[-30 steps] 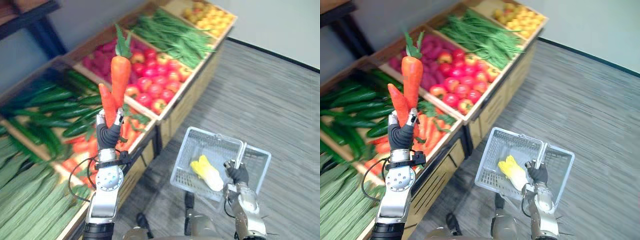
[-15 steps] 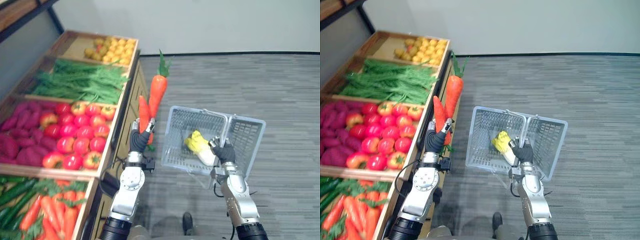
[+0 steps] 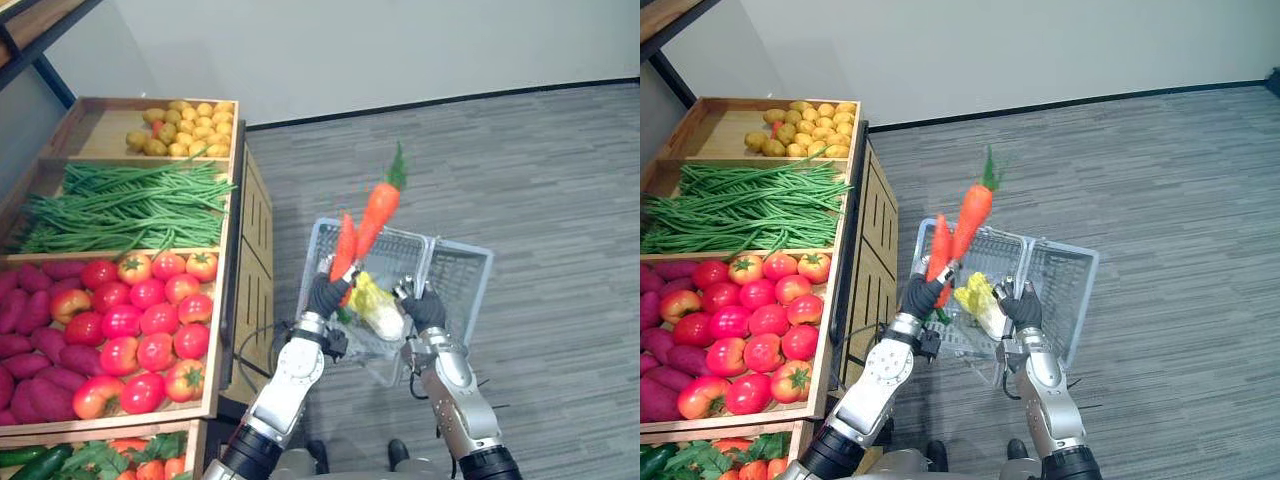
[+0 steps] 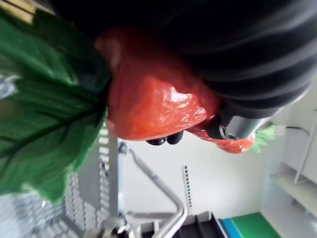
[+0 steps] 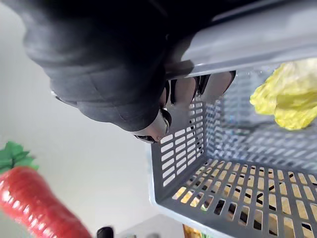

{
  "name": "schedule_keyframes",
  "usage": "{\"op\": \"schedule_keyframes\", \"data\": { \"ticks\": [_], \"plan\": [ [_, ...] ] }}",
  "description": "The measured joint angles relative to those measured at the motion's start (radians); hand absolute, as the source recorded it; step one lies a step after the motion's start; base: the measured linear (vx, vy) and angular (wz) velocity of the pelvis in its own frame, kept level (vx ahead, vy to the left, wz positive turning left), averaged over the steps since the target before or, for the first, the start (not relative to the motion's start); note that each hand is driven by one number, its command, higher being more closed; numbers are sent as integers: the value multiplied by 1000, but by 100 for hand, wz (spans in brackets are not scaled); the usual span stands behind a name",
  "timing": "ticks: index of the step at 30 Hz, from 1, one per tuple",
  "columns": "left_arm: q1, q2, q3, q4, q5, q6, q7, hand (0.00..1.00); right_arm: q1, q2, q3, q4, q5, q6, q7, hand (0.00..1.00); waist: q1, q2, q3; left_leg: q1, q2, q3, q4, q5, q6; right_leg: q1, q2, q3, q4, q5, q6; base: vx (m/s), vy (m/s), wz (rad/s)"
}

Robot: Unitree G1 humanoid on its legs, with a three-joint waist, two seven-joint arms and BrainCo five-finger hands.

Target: Pick vegetable in the basket

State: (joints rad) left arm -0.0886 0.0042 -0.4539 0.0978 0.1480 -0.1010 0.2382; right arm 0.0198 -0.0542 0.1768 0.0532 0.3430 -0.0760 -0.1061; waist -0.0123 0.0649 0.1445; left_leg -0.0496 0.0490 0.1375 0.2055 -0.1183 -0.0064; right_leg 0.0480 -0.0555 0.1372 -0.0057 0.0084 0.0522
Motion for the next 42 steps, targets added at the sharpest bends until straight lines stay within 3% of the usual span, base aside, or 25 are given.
{"op": "schedule_keyframes", "data": {
  "ticks": [8, 16, 17, 22, 28, 33, 42],
  "plan": [
    [32, -1, -55, 94, -48, 10, -8, 100, -19, 25, 75, 0, 69, 0, -35, 100, 3, -30, -9, 59, 1, -1, -125, 59, -15, 0, 9, 0, -2, 0, 0, 5, -43, -1],
    [47, 18, -14, 182, -69, 30, 51, 100, -24, 25, 219, -10, 198, -4, -53, 100, 3, -69, -33, 95, 4, -1, -209, 104, -27, 3, 17, -3, -15, 3, -3, -11, -12, 0],
    [47, 19, -9, 189, -69, 30, 53, 0, -24, 25, 226, -11, 199, -4, -52, 100, 3, -70, -34, 95, 4, -1, -209, 104, -27, 3, 17, -3, -15, 3, -3, 0, 0, 0],
    [47, 21, -4, 242, -67, 49, 51, 0, -24, 13, 301, -71, 216, -4, -26, 100, -1, -72, -35, 94, 4, -1, -209, 104, -26, 3, 17, -2, -16, 3, -3, 0, 0, 0],
    [48, 21, 25, 258, -54, 53, 45, 0, -24, 4, 304, -77, 215, -4, 24, 100, -2, -79, -40, 101, 2, 0, -234, 116, -26, -2, 17, -1, -17, 3, -3, -3, -1, 1],
    [53, 21, 25, 248, -27, 53, 28, 0, -22, 6, 298, -77, 193, -4, 23, 100, -1, -80, -41, 114, 1, -1, -263, 130, -26, -1, 18, -4, -18, 3, -3, -3, -1, 1],
    [120, 21, 87, 23, 1, 14, -21, 0, 1, 16, 134, -77, 88, -4, 20, 100, 1, -70, -60, 122, -2, -19, -295, 152, -24, 0, 18, -35, -20, 2, -2, 4, -9, 6]
  ]
}}
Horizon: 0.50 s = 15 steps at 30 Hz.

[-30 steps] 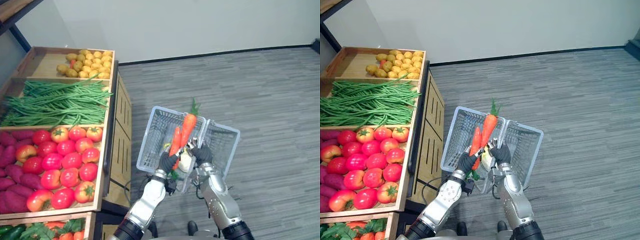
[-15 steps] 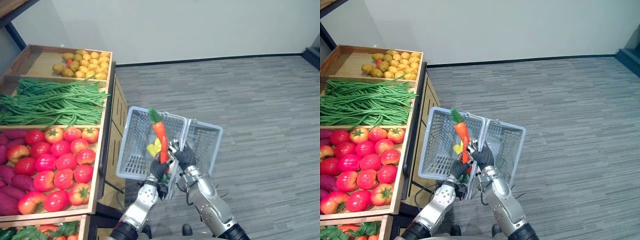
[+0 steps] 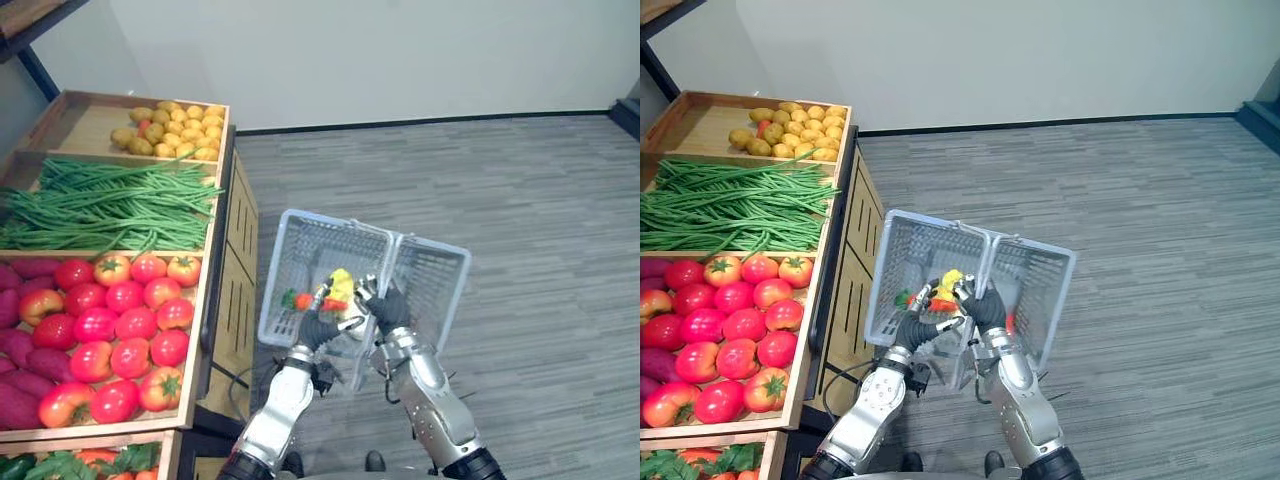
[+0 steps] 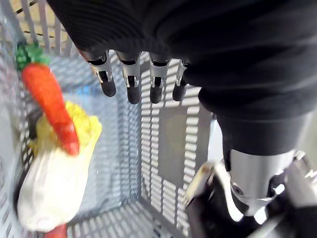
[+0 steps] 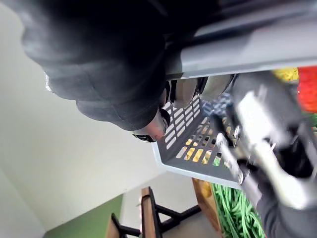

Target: Pick vegetable in the basket

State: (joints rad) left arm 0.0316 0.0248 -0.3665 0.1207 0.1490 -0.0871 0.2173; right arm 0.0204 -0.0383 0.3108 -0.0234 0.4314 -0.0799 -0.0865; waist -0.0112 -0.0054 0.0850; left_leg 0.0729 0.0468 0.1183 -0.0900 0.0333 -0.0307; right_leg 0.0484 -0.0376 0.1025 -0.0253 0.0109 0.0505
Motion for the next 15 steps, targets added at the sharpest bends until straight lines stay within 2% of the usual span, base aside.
{"op": "schedule_keyframes", "data": {
  "ticks": [3, 5, 10, 15],
  "plan": [
    [19, 0, 50, -72, -1, -15, -1, 0, 19, 2, -54, 0, -34, 0, -2, 100, 1, 2, -5, 1, -1, -11, -2, 2, 0, 3, -1, -19, 3, -1, 1, -20, -14, 9],
    [57, 0, 83, -120, -14, -28, -5, 0, 36, 2, -86, 0, -53, 0, -3, 100, 1, 13, -18, 1, -3, -14, -2, 2, 0, 4, -1, -24, 3, -2, 3, -14, -12, 5],
    [128, -1, 173, -228, -141, -59, -46, 0, 78, -7, -191, 2, -100, 1, -3, 100, 3, 38, -33, 0, -12, -35, -4, 3, 1, 13, -7, -50, 2, -7, 9, -27, -10, 13],
    [202, 10, 289, -231, -160, -76, -78, 0, 131, -9, -286, 12, -132, 1, 10, 100, 11, 40, -34, 0, -17, -40, -10, 6, 2, 13, -14, -62, 2, -11, 15, -34, 3, 8]
  ]
}}
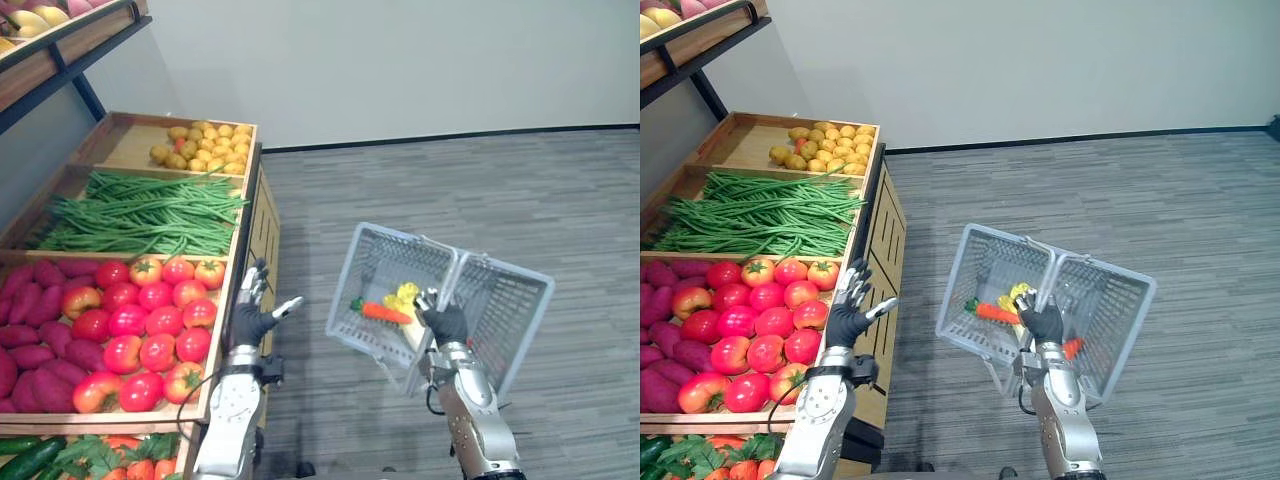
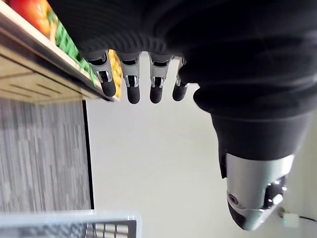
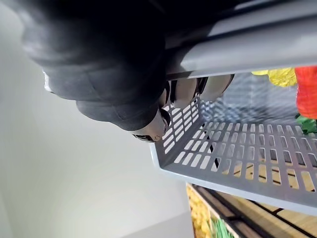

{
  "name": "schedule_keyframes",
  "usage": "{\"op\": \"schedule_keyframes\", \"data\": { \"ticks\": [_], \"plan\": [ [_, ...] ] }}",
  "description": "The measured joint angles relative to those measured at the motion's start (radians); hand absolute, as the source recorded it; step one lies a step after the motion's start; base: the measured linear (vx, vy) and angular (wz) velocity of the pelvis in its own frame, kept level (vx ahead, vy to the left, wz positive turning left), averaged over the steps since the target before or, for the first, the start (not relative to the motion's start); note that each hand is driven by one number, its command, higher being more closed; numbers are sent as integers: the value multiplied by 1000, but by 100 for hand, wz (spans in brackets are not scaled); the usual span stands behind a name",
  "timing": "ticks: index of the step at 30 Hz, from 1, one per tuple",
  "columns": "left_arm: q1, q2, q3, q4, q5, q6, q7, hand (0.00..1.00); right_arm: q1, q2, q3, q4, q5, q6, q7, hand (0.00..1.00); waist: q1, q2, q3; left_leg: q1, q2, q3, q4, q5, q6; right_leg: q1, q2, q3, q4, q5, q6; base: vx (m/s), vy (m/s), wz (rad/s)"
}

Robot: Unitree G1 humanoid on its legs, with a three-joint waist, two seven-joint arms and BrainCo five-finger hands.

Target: Pick vegetable in the basket

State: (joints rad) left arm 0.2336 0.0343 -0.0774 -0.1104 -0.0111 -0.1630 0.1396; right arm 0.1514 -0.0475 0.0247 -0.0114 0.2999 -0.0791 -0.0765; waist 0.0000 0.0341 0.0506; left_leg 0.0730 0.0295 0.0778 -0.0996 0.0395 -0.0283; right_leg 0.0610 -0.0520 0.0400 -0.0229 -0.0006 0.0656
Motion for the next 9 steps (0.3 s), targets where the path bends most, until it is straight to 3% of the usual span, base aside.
{"op": "schedule_keyframes", "data": {
  "ticks": [5, 9],
  "plan": [
    [29, 16, 129, 149, 45, 3, -26, 0, 57, -5, -101, 107, -54, 1, 51, 100, 16, -3, 0, 0, -10, -14, -1, 7, 9, 4, -8, -14, -1, -3, 3, -7, 3, 8],
    [41, 54, 137, 272, 104, 4, -32, 0, 85, -7, -111, 218, -102, 1, 60, 100, 14, -12, 3, 0, -14, -19, 4, 8, 12, 10, -16, -24, -3, -5, 5, 0, 5, 7]
  ]
}}
